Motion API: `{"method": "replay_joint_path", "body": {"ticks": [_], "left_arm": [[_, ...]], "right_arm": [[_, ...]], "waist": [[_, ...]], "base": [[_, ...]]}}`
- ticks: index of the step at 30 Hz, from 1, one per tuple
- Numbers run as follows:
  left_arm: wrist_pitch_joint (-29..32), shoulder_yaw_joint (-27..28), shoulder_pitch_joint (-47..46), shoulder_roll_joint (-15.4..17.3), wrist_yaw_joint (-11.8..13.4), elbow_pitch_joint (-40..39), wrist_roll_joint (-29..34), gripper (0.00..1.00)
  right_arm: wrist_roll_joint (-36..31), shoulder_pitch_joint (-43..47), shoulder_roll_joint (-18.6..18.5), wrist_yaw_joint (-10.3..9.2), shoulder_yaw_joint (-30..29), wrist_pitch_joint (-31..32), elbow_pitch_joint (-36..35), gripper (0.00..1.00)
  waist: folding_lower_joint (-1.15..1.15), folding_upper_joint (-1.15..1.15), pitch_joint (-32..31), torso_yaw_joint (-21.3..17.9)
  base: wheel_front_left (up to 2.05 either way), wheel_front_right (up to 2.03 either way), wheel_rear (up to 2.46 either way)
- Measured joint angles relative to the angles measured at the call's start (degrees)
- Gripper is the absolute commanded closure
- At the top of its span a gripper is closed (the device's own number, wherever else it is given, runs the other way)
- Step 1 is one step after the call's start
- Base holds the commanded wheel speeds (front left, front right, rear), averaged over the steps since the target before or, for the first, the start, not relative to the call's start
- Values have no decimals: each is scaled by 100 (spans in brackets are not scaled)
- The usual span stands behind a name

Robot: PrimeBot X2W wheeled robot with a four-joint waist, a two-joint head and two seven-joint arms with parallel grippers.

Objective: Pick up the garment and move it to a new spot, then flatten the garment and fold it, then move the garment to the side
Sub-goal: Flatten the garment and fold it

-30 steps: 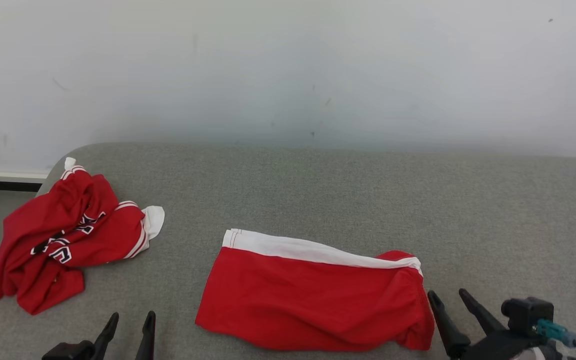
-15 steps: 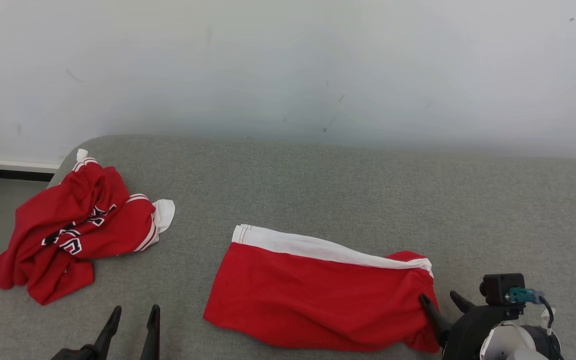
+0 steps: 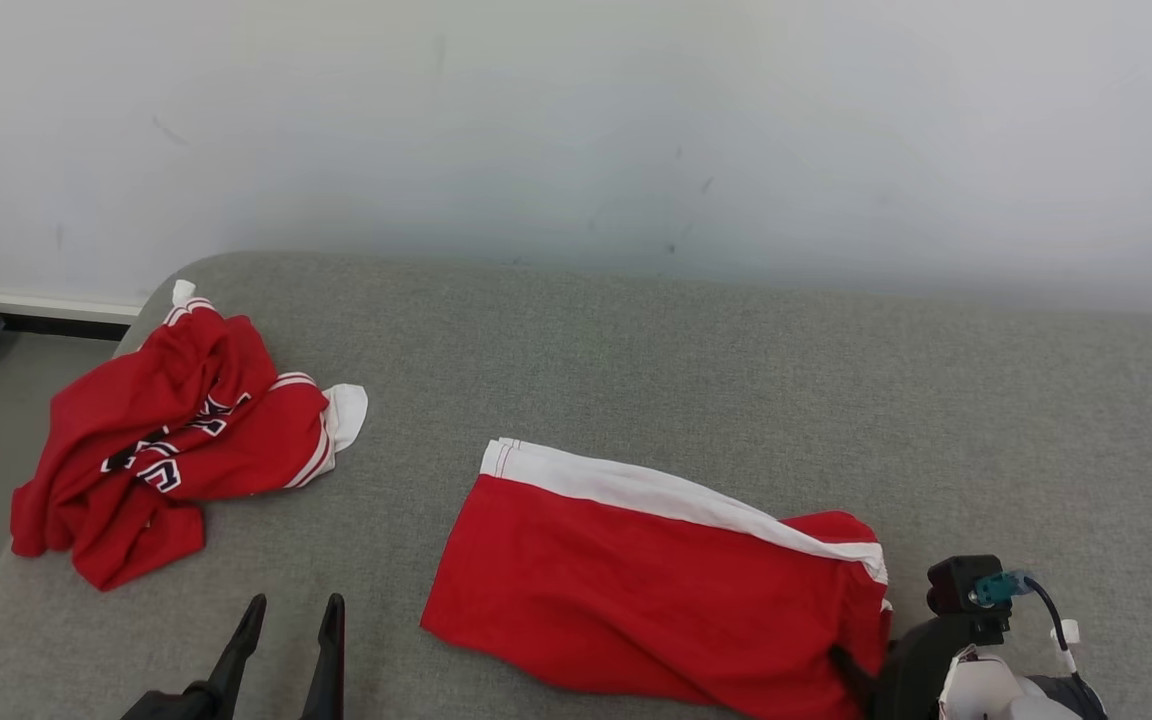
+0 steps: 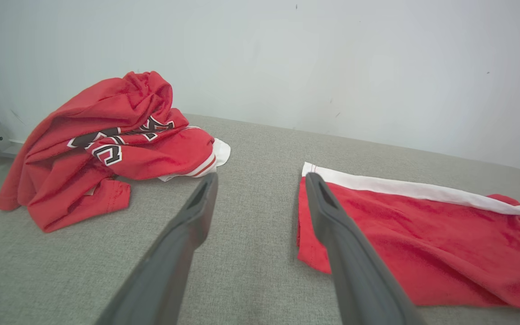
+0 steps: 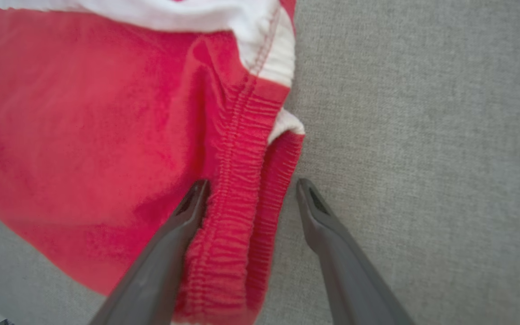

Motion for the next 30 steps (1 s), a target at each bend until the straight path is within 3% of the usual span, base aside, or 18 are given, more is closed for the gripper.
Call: {"method": "replay_joint_path", "body": {"ticks": [3,4,6,7,8,21,30], "left_arm": [[0,55,52,-34,0,-13,9,0],[0,62,86,-42,0,-14,12,0],[0,74,99,-49,0,-13,22,0],[0,90,98,-54,0,-14,41,0],[0,107,99,-57,0,-14,56,0],[30,186,211,-130,0,-36,67,0],[58,212,215,-144,0,-70,90,0]], "right_arm": [[41,-74,31,-1,1,147,49,0],[42,-96,38,-1,0,192,69,9],[57,-112,54,-1,-2,258,98,54],[82,-120,59,-1,-5,280,104,68],[113,-122,71,-1,-11,281,110,100],[175,-204,74,-1,-163,191,170,100],[152,-241,-360,-1,-449,-64,230,100]], "waist": [[0,0,14,19],[0,0,13,20],[0,0,11,21],[0,0,9,21],[0,0,7,20],[0,0,-9,-83],[0,0,-8,-219]], "base": [[0,0,0],[0,0,0],[0,0,0],[0,0,0],[0,0,0],[0,0,0],[0,0,0]]}}
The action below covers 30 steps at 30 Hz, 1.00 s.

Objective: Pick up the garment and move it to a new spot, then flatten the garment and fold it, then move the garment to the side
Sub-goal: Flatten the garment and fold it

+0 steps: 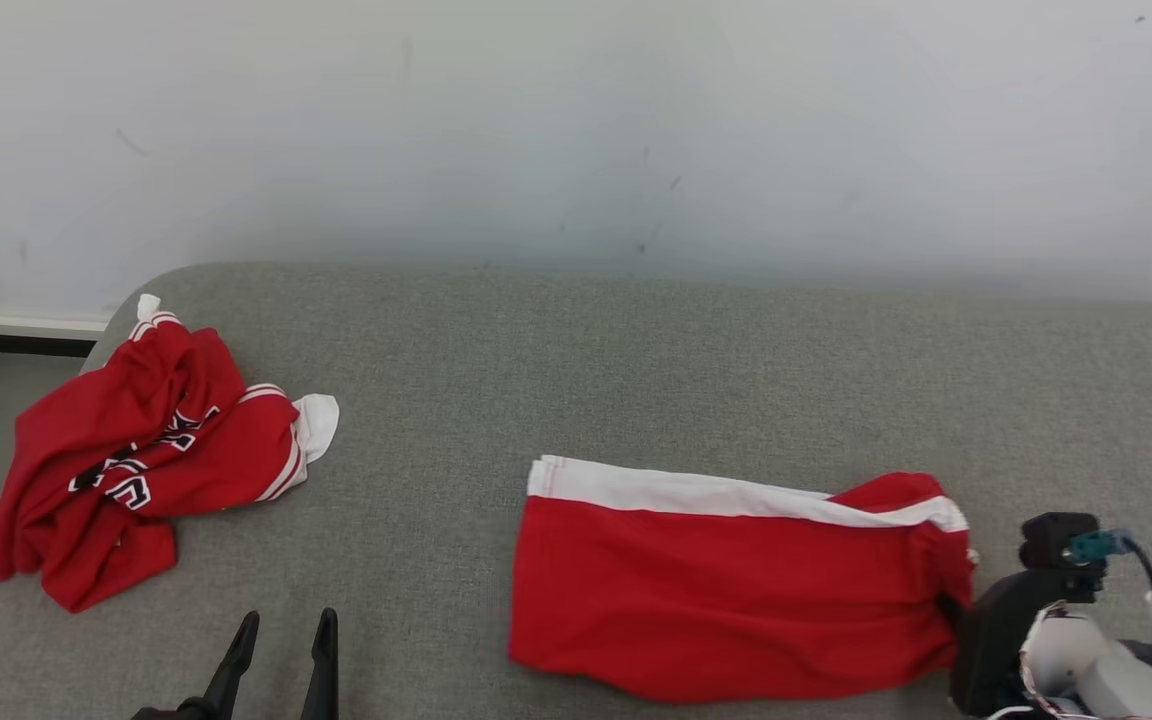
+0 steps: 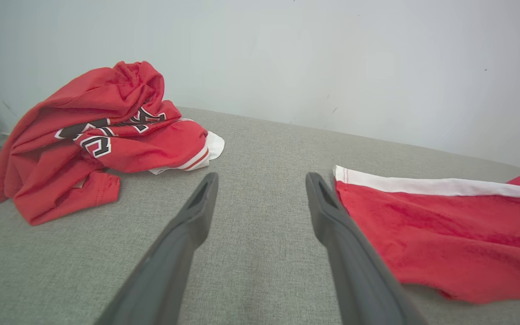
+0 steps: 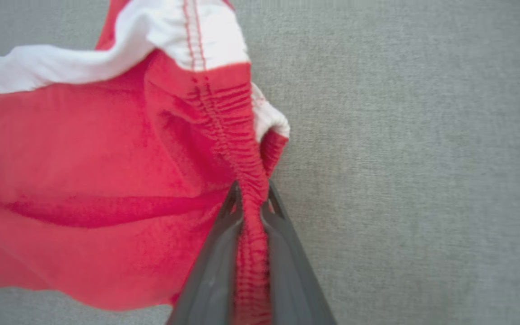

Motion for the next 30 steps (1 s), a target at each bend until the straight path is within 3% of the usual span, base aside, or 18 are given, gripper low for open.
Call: {"method": "replay_joint_path", "body": {"ticks": [7,12,21,30], "left_arm": [[27,0,1,-5,0,-2,3,0],[44,3,0,-11,0,2,3,0],[94,-74,-4,-91,-2,89,3,0],[144,-210,-13,-178,-15,218,3,0]], "right_arm": [[-138,-52,-348,-18,-138,-88,93,100],[-89,-103,-337,35,-138,-66,-57,100],[330,-288,-162,609,-10,393,-665,100],[832,-446,124,920,133,1005,-1288,100]], "waist": [[0,0,9,-69],[0,0,6,-119],[0,0,-77,-189],[0,0,-149,-121]], "base": [[0,0,0],[0,0,0],[0,0,0],[0,0,0]]}}
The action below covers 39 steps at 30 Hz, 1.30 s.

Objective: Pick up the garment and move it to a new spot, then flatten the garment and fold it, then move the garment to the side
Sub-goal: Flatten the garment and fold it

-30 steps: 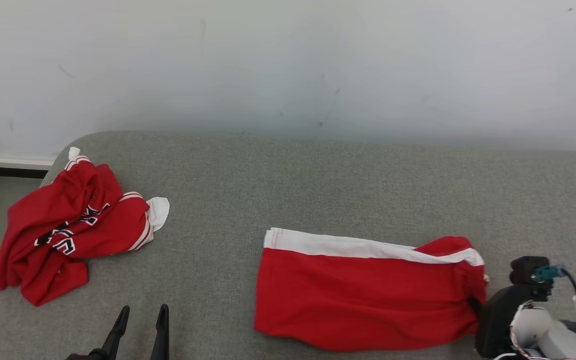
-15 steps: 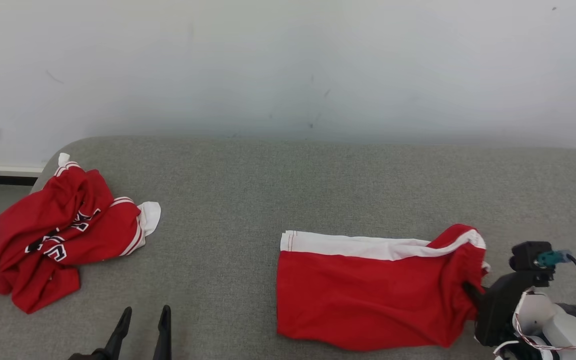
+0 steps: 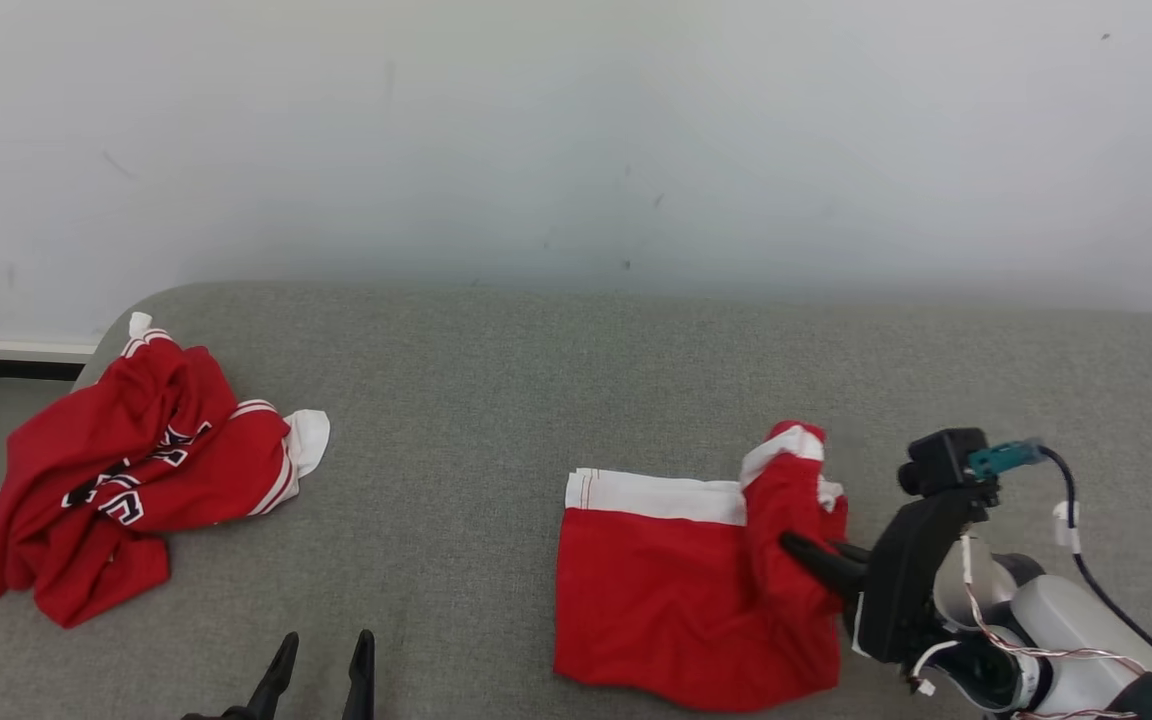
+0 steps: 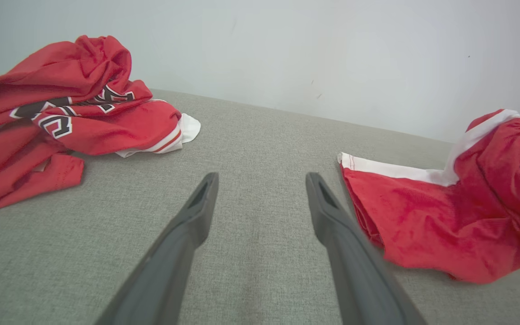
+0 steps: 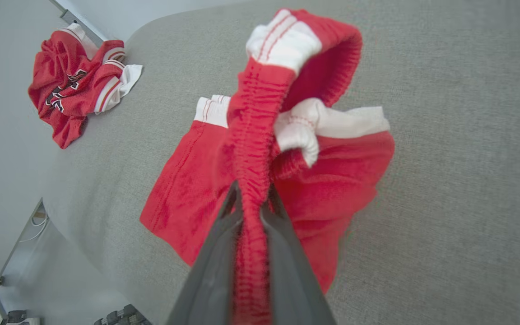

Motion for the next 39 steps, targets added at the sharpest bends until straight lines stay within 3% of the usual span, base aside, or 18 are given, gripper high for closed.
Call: {"method": "replay_joint_path", "body": {"ticks": [6,19,28,39], "left_arm": [[9,-49,-6,-46,-51,98,-2,0],[53,-227,-155,-222,-145,287,-2,0],[59,-358,-269,-314,-202,407,-1,0],[52,-323,-260,-313,-200,490,-3,0]], "right_arm": [[236,-192,238,-14,94,423,-56,100],[428,-502,671,-368,208,992,438,100],[461,-723,864,-552,252,1071,902,100],[342,-823,954,-569,375,1084,1307,100]], "waist": [[0,0,-33,81],[0,0,-36,407],[0,0,-25,592],[0,0,-7,695]], "base": [[0,0,0],[0,0,0],[0,0,0],[0,0,0]]}}
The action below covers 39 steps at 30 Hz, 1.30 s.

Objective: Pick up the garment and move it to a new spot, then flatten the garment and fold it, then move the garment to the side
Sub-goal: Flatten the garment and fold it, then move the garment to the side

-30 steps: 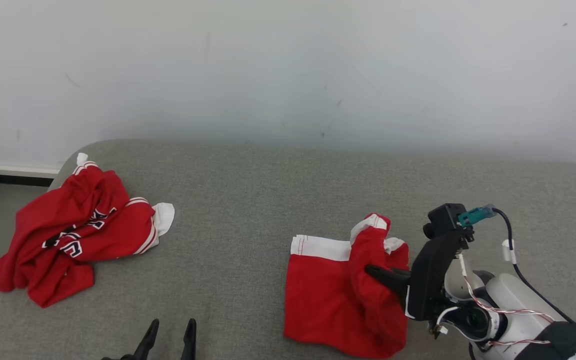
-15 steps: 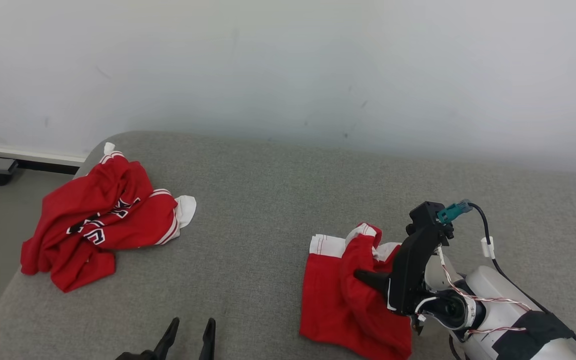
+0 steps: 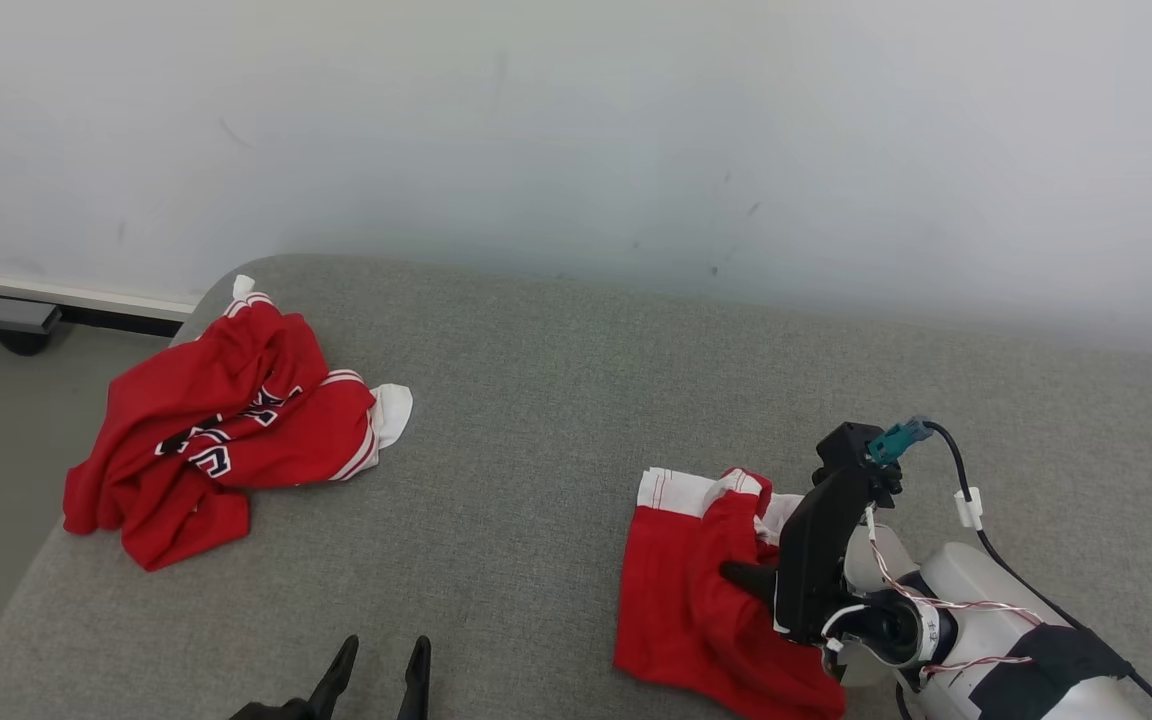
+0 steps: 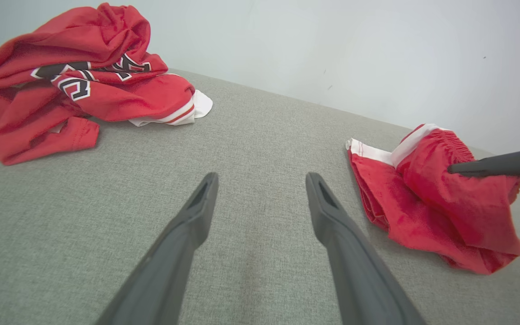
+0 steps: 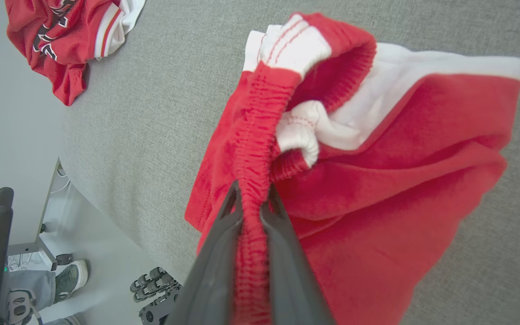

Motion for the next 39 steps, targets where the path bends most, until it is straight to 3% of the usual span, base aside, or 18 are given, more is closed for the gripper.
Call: {"method": "replay_joint_path", "body": {"ticks": [5,6,7,8,18,22,31,39], "left_arm": [[-2,10,0,-1,0,16,-1,0],[-2,12,0,-1,0,20,-1,0],[-3,14,0,-3,0,25,-1,0],[-3,16,-1,-4,0,32,-2,0],[-29,35,0,-8,0,110,-20,0],[-58,97,31,-1,5,105,-31,0],[-85,162,170,18,14,23,-35,0],[-86,111,134,-5,14,-11,-27,0]], "right_arm": [[-49,-24,48,-42,-2,-116,162,100],[-58,-24,54,-41,-7,-163,176,73],[-60,-29,66,-41,-27,-209,205,20],[-60,-42,75,-41,-37,-245,241,0],[-32,-108,92,94,-254,-583,231,0],[1,-82,7,215,-360,-858,-90,0],[-452,376,-623,227,-310,-1230,-556,0],[-490,734,-790,137,-248,-1256,-705,0]], "waist": [[0,1,12,-1],[0,0,13,-3],[0,0,15,-4],[0,0,15,-6],[0,0,-18,-55],[0,0,-46,-130],[0,0,-40,-393],[0,0,29,-483]], "base": [[0,0,0],[0,0,0],[0,0,0],[0,0,0],[0,0,0],[0,0,0],[0,0,0],[0,0,0]]}}
